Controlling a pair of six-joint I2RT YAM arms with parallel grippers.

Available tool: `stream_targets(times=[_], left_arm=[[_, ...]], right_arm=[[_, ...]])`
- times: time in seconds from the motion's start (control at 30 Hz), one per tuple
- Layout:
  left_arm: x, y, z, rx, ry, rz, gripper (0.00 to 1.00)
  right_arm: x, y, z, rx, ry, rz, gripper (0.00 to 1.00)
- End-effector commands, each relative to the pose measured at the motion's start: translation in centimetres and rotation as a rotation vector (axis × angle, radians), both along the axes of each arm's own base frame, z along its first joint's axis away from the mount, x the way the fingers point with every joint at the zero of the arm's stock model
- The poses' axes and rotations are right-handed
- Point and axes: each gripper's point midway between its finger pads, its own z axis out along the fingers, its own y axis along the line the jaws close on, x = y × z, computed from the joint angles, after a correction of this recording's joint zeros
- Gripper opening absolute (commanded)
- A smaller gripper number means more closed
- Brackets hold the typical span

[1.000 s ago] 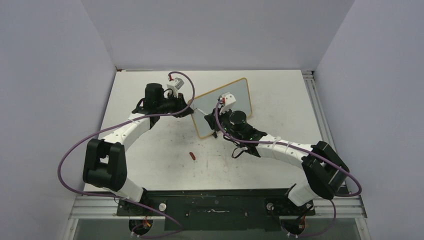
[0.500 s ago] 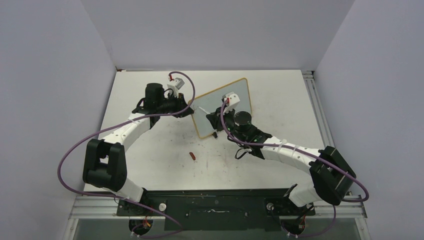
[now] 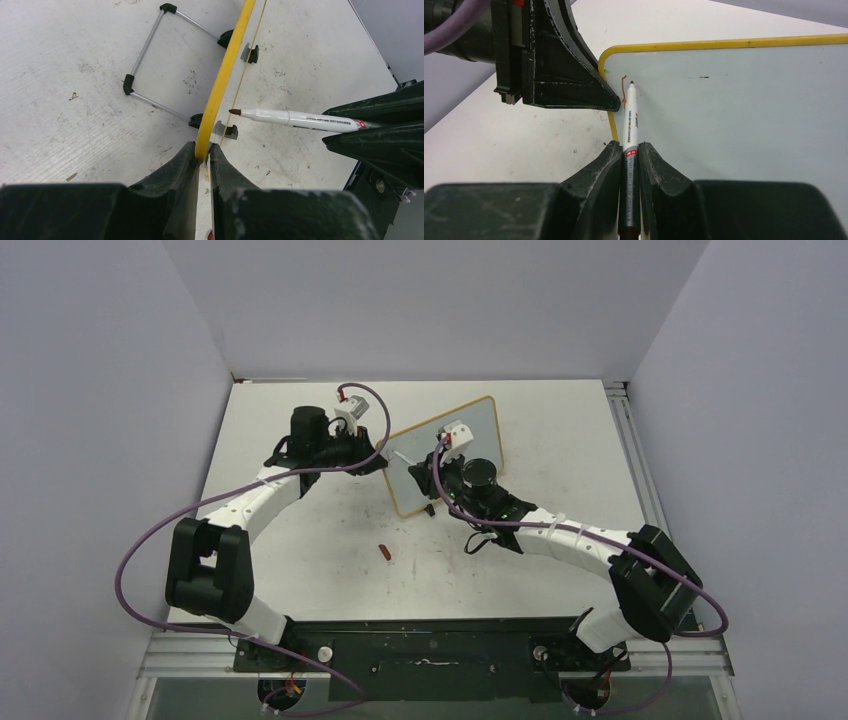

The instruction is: Write a sentence on the whiteboard

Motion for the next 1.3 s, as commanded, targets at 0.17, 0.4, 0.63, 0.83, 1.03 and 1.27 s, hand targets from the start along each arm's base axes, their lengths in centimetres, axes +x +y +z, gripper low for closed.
stream_targets(times=[0.17, 0.4, 0.63, 0.83, 1.03, 1.27], left_arm=[[-0.4, -0.3, 0.3, 0.024, -0.001, -0.015, 0.0], [-0.4, -0.3, 0.5, 0.023, -0.005, -0.015, 0.0], [-0.4, -0.3, 0.4, 0.024, -0.004, -0.016, 0.0], [-0.4, -0.3, 0.5, 0.024, -0.006, -0.016, 0.0], [-0.5, -0.4, 0.5, 0.024, -0.005, -0.017, 0.0], [-0.5, -0.3, 0.6, 0.023, -0.008, -0.017, 0.0]], right_arm=[[1.0, 1.0, 3.3, 0.065, -0.08, -0.003, 0.05], [1.2, 1.1, 3.2, 0.065, -0.082, -0.008, 0.05], [1.3, 0.9, 3.3, 0.065, -0.085, -0.019, 0.05], [1.3, 0.9, 2.7, 0.053, -0.076, -0.019, 0.05], [1.3, 0.8, 1.9, 0.041, -0.061, -0.019, 0.05], [0.8, 0.4, 0.7, 0.027, -0.036, -0.02, 0.05]])
